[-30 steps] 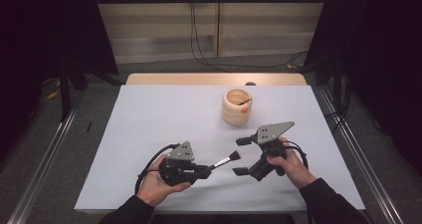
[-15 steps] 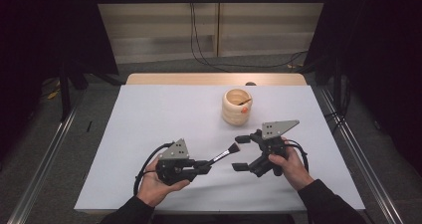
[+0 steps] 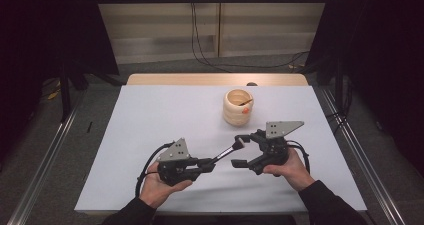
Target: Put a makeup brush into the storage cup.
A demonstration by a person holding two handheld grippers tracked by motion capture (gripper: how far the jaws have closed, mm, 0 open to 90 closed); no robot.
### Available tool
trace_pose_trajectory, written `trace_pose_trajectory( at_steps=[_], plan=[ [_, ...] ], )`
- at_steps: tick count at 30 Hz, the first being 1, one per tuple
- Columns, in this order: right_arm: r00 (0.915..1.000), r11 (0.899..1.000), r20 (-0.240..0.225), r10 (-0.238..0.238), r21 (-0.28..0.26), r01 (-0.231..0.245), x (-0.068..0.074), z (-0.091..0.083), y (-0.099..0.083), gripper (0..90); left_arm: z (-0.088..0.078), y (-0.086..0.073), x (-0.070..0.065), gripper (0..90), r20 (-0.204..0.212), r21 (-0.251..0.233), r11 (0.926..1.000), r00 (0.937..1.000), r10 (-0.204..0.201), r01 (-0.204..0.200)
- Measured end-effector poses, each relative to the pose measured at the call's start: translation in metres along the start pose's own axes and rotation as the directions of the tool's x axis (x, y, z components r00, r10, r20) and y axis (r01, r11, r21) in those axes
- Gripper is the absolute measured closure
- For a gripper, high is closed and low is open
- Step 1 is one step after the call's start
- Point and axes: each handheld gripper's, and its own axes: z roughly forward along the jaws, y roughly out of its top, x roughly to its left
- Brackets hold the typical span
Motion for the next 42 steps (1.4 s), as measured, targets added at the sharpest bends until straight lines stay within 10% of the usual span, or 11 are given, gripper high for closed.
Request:
trace_pose_trajectory(
  at_steps=[12, 42],
  plan=[
    [0.9989, 0.997, -0.039, 0.026, -0.073, -0.029, -0.001, -0.004, 0.001, 35.9, 0.001, 0.002, -0.003, 79.3, 0.011, -0.037, 0.9991, 0.9997, 0.021, -0.021],
    [0.9822, 0.994, -0.165, 0.089, -0.045, -0.098, -0.004, 0.001, -0.002, 73.0, 0.014, -0.007, -0.002, 79.1, 0.047, 0.009, 0.9996, 0.9986, 0.027, -0.027]
  ],
)
